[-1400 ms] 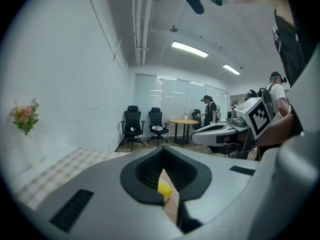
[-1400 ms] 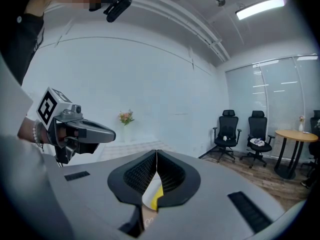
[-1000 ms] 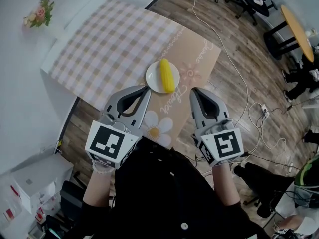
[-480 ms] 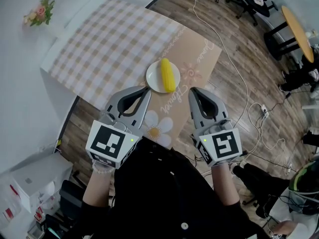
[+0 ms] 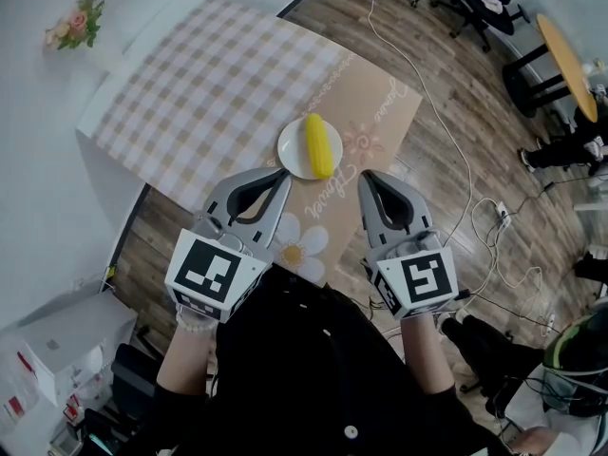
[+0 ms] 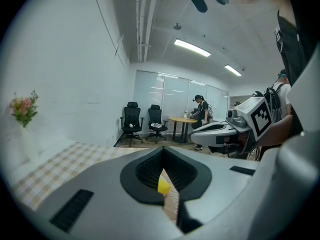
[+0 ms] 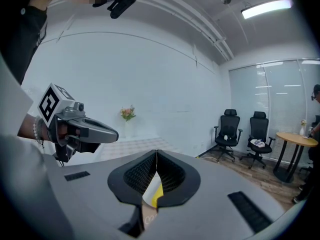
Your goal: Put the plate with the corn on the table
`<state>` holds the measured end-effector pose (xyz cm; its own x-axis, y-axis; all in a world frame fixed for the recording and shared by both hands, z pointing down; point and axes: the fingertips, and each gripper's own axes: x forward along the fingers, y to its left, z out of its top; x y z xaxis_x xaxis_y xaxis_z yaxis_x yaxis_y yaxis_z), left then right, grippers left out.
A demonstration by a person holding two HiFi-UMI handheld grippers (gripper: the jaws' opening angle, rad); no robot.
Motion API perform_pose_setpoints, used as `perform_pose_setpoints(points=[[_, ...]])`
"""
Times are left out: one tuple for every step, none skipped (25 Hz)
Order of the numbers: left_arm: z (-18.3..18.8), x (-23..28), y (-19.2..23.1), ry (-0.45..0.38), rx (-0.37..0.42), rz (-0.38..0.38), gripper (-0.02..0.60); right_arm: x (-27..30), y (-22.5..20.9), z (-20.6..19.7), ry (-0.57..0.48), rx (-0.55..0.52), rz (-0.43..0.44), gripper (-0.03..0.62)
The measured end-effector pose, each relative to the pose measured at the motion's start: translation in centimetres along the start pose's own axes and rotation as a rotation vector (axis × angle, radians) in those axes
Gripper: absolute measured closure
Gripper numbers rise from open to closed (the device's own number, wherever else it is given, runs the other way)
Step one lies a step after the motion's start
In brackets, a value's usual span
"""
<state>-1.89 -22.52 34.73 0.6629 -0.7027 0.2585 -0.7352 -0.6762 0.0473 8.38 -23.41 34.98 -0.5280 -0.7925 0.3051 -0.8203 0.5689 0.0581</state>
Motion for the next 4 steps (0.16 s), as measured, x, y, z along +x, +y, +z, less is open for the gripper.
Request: perform_pose_setpoints(points=[[-0.10, 0.01, -0.03, 0.003, -0.002, -0.001, 0.569, 0.02, 0.04, -0.04, 0.000, 0.000, 0.002, 0.553], [-0.20, 0.03, -0.04, 0.005, -0.004, -0.002, 0.569, 0.06, 0.09, -0.08, 0.001, 0.001, 0.004, 0.553], [-0.29, 0.05, -0.05, 0.006, -0.007, -0.003, 0.569, 0.10, 0.13, -0.12, 0.001, 0.001, 0.006, 0.553], [-0.38, 0.06, -0.04, 0.008, -0.011, -0.004, 0.569, 0.14, 0.17, -0.15, 0.001, 0.001, 0.008, 0.553]])
